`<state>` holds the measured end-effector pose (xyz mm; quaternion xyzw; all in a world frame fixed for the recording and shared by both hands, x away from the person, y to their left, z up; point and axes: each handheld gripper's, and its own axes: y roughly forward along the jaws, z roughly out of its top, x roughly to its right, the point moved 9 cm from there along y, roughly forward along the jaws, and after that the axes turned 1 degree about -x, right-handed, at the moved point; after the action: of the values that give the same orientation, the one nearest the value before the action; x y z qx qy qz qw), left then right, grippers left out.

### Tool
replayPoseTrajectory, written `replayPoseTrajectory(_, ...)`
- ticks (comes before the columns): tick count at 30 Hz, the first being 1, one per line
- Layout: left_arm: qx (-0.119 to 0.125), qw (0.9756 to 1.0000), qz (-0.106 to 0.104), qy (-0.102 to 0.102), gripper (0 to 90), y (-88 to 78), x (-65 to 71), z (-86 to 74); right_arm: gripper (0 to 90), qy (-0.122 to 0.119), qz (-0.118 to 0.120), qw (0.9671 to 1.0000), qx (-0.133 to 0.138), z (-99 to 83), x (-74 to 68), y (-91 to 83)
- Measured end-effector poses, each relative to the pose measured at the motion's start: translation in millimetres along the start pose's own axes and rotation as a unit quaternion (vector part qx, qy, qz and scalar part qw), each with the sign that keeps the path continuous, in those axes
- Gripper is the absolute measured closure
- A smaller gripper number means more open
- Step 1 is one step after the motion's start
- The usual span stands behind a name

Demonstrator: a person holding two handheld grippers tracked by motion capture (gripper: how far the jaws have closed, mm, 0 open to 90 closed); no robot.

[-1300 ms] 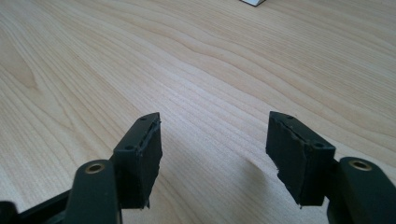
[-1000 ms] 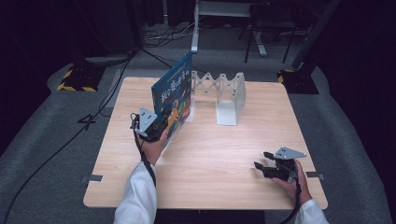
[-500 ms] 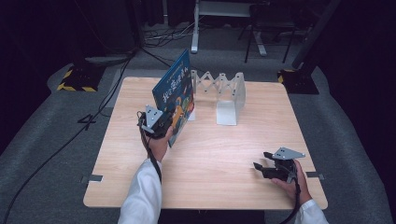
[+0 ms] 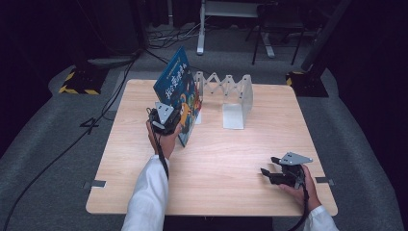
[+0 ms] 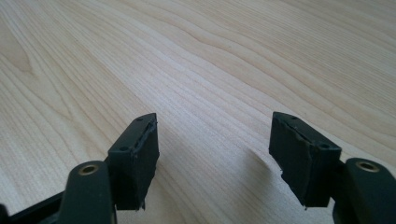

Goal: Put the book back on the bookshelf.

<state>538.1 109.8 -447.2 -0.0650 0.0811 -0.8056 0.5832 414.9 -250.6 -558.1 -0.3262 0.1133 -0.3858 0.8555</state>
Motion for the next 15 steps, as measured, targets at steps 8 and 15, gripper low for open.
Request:
replayPoseTrajectory(8, -0.006, 0.9996, 0.014, 0.025, 72.1, 0.0, 1.7, -2.8, 33.8, -0.005, -0.002, 1.0, -0.005, -0.7, -0.7, 0.8)
replayPoseTrajectory(15, -0.005, 0.9993, 0.026, 0.025, 71.2, -0.6, 2.6, -4.4, 33.8, -0.007, -0.003, 0.9999, -0.007, -0.9, -0.9, 1.5)
